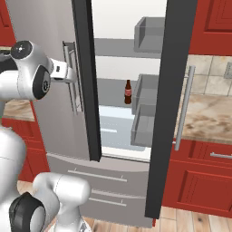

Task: Open the fridge, grab two sodas, and place both sodas inside the bowl with ice on the dining counter.

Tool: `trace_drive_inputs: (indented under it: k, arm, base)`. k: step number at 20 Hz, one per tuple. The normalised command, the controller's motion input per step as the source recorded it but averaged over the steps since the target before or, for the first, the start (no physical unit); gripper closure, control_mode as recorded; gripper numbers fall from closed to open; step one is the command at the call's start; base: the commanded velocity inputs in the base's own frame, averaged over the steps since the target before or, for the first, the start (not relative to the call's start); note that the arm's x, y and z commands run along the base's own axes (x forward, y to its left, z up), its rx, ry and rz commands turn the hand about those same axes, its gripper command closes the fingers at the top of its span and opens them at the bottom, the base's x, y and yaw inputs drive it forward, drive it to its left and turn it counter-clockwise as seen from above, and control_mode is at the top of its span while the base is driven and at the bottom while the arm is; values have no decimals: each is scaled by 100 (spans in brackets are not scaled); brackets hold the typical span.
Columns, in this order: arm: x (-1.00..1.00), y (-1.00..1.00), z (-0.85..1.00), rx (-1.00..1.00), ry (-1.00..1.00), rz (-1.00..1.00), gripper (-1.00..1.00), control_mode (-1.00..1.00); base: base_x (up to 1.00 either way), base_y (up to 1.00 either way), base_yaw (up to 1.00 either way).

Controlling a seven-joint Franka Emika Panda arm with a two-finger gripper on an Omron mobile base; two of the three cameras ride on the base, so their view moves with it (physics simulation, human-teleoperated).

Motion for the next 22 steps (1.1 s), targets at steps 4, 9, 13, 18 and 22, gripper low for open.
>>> trace_drive_inputs:
  k: [4,9,13,18,22]
  arm:
    - [47,5,0,2,0,2,-100,-100]
    - [38,7,-7,0,0,0,-100,-100]
    - [31,0,-14,0,0,0,-100,-100]
    - [34,3,-13,0,0,0,-100,-100]
    - [34,3,-16,0,0,0,-100,-100]
  base:
    - [0,0,0]
    - [0,0,0]
    - [0,0,0]
    - [0,0,0]
    - [0,0,0]
